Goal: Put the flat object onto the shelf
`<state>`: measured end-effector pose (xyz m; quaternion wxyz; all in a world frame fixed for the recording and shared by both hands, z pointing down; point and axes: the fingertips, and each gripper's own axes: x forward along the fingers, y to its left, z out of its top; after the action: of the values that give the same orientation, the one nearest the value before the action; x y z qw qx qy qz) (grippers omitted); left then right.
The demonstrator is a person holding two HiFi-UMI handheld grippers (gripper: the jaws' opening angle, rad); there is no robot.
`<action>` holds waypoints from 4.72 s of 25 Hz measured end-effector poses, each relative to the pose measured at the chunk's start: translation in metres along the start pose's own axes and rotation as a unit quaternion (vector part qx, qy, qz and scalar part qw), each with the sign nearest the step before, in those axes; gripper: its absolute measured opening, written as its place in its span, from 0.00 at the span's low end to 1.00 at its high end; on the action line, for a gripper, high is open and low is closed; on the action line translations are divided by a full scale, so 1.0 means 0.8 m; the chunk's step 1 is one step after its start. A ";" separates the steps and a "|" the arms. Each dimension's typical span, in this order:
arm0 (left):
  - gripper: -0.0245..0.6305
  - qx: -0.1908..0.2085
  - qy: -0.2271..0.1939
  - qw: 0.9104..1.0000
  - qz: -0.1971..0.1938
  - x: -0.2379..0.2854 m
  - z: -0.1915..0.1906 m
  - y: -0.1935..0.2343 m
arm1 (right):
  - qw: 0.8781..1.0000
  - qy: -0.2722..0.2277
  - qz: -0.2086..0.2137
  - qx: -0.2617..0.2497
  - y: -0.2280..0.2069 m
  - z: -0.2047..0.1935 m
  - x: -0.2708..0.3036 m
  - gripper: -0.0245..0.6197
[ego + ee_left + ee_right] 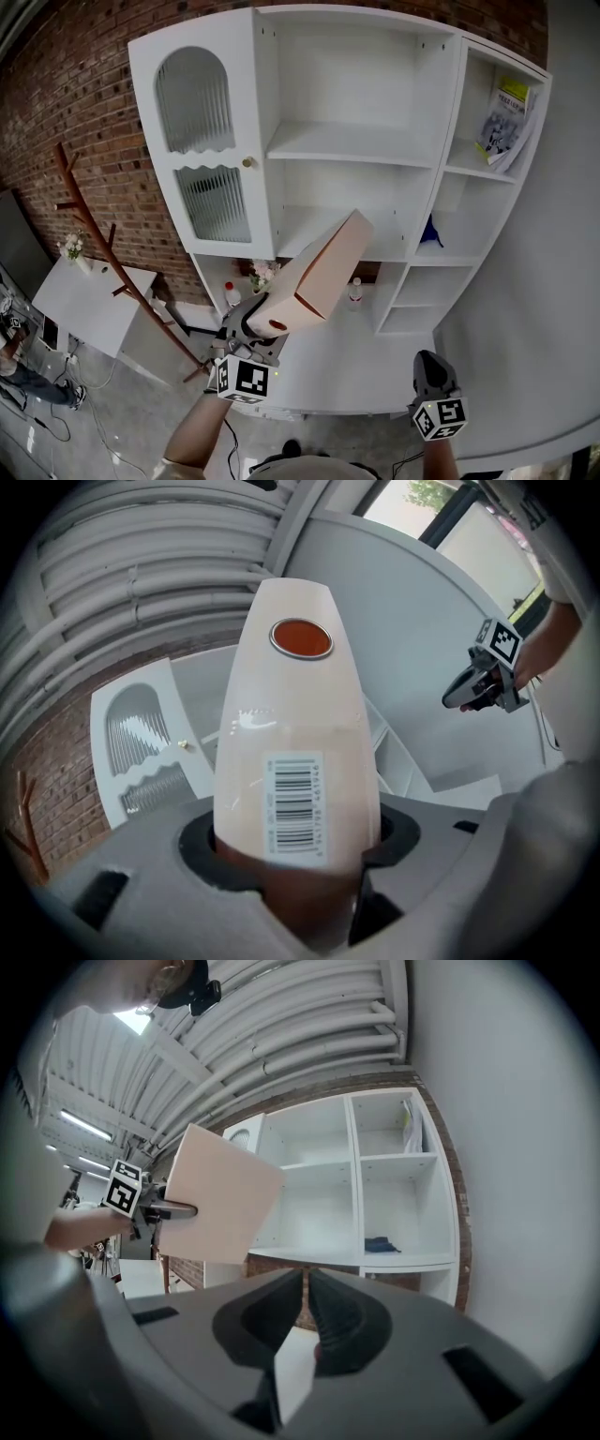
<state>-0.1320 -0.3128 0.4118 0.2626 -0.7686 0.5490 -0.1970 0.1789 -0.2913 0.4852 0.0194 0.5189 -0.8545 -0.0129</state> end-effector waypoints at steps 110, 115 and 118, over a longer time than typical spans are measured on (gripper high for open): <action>0.45 0.006 0.072 0.976 -0.204 0.253 -0.018 -0.064 | 1.000 0.021 -0.012 -0.006 -0.002 -0.006 0.045 0.09; 0.37 -0.034 0.066 0.981 -0.180 0.220 -0.024 -0.055 | 1.000 0.020 -0.007 -0.010 0.000 -0.005 0.044 0.09; 0.33 -0.059 0.060 0.983 -0.165 0.199 -0.026 -0.049 | 1.000 0.019 -0.006 -0.012 0.002 -0.005 0.043 0.09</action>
<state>-0.0644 -0.4577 0.4545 0.1472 -0.8497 0.4397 -0.2510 0.1622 -0.3212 0.4898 0.0419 0.5240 -0.8506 -0.0128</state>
